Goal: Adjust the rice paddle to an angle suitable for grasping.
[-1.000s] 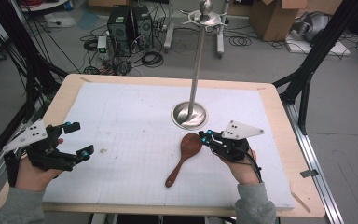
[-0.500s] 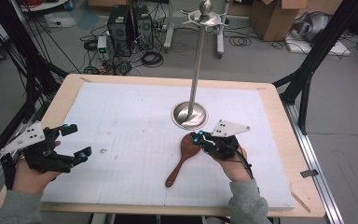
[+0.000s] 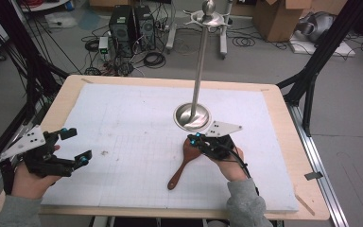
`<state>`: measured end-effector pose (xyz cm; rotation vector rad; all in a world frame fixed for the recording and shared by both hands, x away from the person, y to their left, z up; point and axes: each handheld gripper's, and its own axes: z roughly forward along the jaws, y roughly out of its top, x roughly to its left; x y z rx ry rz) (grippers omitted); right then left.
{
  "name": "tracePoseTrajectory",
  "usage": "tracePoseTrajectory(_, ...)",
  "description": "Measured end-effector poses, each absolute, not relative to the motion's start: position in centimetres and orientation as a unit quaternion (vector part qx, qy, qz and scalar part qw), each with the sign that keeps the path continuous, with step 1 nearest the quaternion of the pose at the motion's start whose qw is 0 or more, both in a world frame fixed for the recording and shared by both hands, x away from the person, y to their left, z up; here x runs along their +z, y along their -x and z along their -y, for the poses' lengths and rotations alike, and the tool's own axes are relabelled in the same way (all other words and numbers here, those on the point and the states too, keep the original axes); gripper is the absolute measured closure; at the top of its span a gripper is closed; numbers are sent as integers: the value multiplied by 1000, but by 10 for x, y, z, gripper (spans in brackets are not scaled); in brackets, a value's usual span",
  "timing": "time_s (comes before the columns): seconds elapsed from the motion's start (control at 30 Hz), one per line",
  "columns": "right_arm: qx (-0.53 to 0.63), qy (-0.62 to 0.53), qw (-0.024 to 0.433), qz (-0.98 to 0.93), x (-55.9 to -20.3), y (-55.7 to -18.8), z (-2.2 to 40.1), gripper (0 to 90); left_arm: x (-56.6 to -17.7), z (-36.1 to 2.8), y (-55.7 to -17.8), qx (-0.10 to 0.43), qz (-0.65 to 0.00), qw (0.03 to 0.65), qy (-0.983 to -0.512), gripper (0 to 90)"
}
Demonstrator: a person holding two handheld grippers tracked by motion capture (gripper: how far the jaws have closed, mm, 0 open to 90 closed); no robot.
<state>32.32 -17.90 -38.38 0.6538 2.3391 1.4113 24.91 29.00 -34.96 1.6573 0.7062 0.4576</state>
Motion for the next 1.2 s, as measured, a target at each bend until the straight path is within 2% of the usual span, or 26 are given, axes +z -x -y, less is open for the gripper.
tracePoseTrajectory(0.13, 488, -229, 162, -826, -388, -327, 173, 893, -349, -291, -247, 199, -304, 598, -714, 17)
tracePoseTrajectory(0.3, 470, -228, 180, -834, -394, -330, 167, 893, -350, -292, -246, 205, -313, 592, -714, 17)
tracePoseTrajectory(1.2, 435, -228, 152, -858, -421, -348, 140, 893, -349, -298, -240, 217, -312, 596, -708, 28)
